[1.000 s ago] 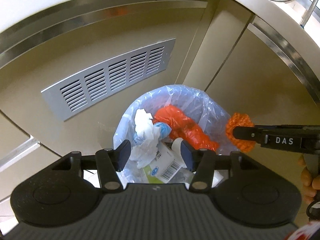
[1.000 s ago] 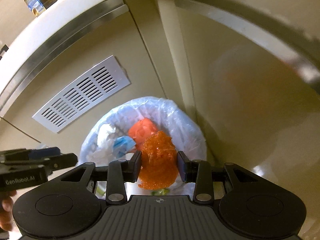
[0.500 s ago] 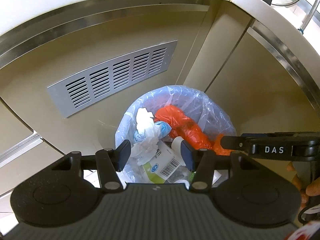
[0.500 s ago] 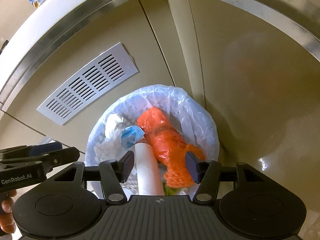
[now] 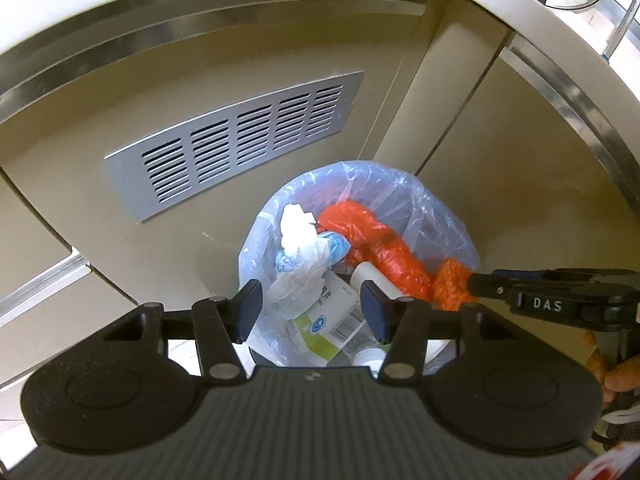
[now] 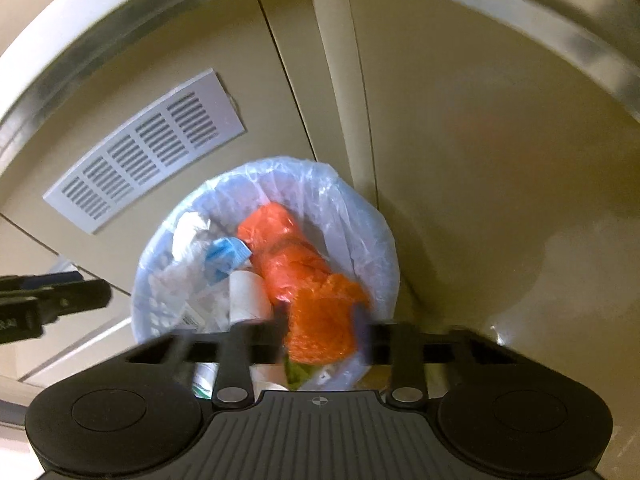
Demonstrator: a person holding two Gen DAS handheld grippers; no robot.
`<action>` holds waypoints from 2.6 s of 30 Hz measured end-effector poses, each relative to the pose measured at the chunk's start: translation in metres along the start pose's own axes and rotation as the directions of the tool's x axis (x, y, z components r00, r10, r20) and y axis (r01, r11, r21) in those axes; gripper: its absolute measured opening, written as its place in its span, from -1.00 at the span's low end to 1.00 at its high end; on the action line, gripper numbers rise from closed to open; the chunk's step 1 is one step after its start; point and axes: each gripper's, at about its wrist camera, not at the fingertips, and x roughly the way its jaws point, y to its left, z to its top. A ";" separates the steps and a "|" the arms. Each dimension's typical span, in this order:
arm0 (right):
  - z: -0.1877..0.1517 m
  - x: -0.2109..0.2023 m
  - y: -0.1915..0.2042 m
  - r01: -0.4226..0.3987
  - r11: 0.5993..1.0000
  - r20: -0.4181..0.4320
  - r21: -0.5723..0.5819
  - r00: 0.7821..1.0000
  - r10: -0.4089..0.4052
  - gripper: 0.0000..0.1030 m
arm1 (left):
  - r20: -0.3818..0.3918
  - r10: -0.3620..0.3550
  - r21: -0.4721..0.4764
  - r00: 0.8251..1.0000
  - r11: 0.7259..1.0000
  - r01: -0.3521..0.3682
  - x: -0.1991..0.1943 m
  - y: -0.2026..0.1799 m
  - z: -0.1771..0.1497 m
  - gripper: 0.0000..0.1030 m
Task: Collect trash
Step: 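Open both tools to drop the tissue and scrubber into the bin, then move both tools back up toward the counter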
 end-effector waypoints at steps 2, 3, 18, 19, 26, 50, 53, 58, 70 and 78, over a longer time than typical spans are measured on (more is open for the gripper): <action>-0.001 0.008 -0.004 0.002 1.000 -0.014 0.007 1.000 -0.002 -0.62 | -0.008 0.005 -0.003 1.000 1.000 -0.005 0.002 0.003 -0.002 -0.06; -0.002 0.012 -0.006 -0.001 1.000 -0.018 0.010 1.000 0.001 -0.66 | -0.011 0.008 -0.005 1.000 1.000 -0.008 0.002 0.004 -0.003 -0.06; -0.007 0.057 -0.001 0.001 1.000 -0.097 0.001 0.995 -0.001 -0.67 | -0.025 0.038 -0.024 0.999 0.999 -0.039 -0.001 0.015 -0.012 -0.07; -0.007 0.053 0.000 -0.003 1.000 -0.090 0.003 0.996 0.003 -0.67 | -0.024 0.039 -0.024 0.999 0.999 -0.039 -0.002 0.015 -0.012 -0.07; -0.003 0.007 0.007 -0.046 0.998 -0.048 0.034 0.998 0.047 -0.65 | 0.000 0.032 -0.017 0.999 0.999 -0.032 -0.021 0.008 -0.001 -0.06; 0.015 -0.168 0.038 -0.113 0.990 0.151 0.078 0.983 0.101 0.31 | 0.107 -0.028 0.042 0.994 0.999 0.024 -0.146 -0.026 0.033 0.04; 0.015 -0.181 0.036 -0.105 0.990 0.184 0.099 0.979 0.085 0.33 | 0.133 -0.030 0.050 0.991 0.998 0.024 -0.158 -0.022 0.036 0.05; 0.019 -0.200 0.035 -0.092 0.988 0.238 0.127 0.969 0.060 0.35 | 0.174 -0.035 0.055 0.984 0.998 0.025 -0.174 -0.013 0.044 0.09; 0.044 -0.219 0.014 -0.076 0.983 0.316 0.166 0.948 0.020 0.38 | 0.270 0.012 0.027 0.963 0.999 -0.020 -0.188 0.007 0.082 0.14; 0.091 -0.214 -0.015 -0.089 0.989 0.340 0.120 0.939 0.043 0.38 | 0.319 0.046 -0.001 0.947 0.999 -0.048 -0.180 -0.005 0.115 0.16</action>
